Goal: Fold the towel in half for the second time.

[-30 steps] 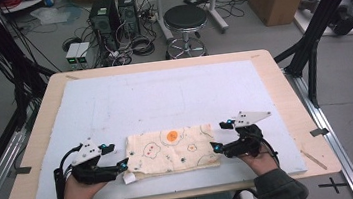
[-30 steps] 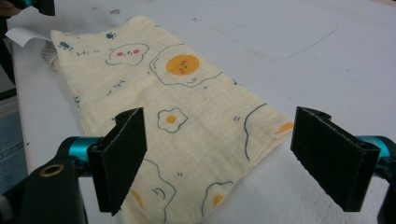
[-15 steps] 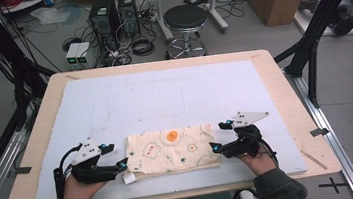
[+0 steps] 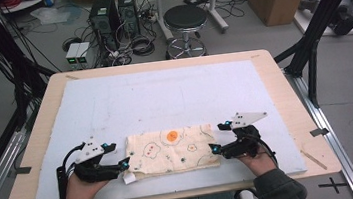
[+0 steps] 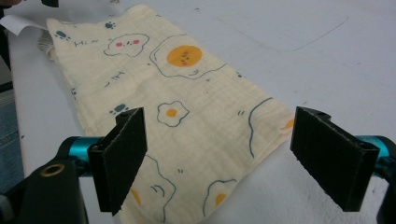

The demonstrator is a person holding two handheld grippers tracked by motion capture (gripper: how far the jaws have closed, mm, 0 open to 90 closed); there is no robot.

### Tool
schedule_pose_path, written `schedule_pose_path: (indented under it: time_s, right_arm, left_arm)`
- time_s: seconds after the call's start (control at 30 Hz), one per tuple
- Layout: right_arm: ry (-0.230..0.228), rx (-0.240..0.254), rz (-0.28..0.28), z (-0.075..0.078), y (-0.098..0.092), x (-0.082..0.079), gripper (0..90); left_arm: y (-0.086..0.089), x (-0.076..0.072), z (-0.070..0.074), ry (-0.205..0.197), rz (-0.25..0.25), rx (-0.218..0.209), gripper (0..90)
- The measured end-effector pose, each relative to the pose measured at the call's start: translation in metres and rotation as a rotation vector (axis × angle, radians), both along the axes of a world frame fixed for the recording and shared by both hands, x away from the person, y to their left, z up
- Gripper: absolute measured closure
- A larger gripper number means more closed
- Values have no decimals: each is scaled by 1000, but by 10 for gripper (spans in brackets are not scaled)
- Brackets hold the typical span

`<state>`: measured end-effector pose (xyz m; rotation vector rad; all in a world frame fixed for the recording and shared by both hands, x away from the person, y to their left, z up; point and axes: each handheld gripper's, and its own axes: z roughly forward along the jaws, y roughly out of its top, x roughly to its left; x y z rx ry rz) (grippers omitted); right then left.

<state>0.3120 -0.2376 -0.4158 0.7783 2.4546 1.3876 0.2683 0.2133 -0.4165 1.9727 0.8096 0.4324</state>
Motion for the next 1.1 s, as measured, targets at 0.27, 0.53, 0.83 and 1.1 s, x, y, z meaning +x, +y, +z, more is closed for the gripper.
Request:
schedule_pose_path:
  time_s: [0.27, 0.53, 0.83, 1.1]
  right_arm:
    - [13, 2, -15, 0, -2, 6, 187]
    - [61, 22, -47, 1, -7, 30, 204]
    - [89, 1, -51, 7, -3, 61, 287]
    - [143, -26, -37, 11, 6, 82, 461]
  left_arm:
    - [-3, 6, 1, 6, 12, -12, 298]
    - [-4, 26, 4, 39, 36, -49, 353]
    - [-11, 55, 3, 69, 50, -34, 439]
    - [-16, 75, 1, 101, 53, -25, 481]
